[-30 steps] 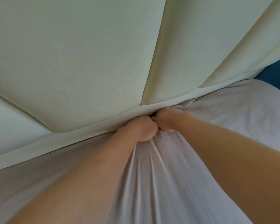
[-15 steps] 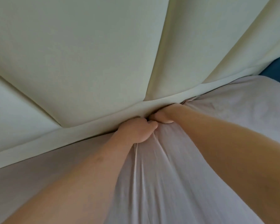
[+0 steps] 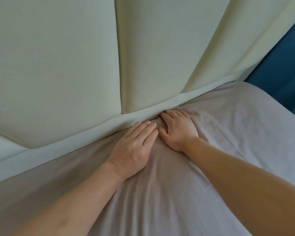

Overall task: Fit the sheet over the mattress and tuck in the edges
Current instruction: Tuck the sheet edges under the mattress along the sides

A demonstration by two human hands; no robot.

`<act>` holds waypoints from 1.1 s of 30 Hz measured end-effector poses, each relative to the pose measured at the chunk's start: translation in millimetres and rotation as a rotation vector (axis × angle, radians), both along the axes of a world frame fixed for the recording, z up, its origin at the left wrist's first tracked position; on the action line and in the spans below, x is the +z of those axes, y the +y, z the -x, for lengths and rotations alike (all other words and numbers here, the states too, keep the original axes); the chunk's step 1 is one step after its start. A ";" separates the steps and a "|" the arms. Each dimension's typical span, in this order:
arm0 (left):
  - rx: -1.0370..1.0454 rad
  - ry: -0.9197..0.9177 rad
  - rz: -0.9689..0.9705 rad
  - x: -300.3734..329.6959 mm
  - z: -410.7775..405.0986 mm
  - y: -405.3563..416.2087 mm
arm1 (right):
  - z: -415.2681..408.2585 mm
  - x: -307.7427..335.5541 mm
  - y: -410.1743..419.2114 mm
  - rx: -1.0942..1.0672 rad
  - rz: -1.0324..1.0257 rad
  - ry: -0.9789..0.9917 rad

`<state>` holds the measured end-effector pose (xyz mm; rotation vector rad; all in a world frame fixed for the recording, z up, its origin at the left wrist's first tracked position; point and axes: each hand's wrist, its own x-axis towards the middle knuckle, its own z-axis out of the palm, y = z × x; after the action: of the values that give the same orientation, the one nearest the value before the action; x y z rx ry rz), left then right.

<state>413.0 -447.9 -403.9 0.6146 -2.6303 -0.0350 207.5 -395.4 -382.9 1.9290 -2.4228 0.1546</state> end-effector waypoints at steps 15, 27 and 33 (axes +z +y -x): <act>0.376 -0.285 -0.488 -1.2 107.9 -29.6 | 43.1 25.0 -55.9 -0.043 -0.535 -0.123; 0.107 0.100 0.073 -0.8 94.9 7.6 | 93.0 -14.1 30.6 -0.184 0.088 -0.123; 0.107 -0.222 -0.110 12.3 155.2 -6.9 | 113.8 -7.6 10.0 0.015 0.074 -0.067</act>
<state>257.8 -454.8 -391.6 0.8400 -2.8187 -0.0837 93.6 -385.4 -390.5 1.9415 -2.4072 0.3092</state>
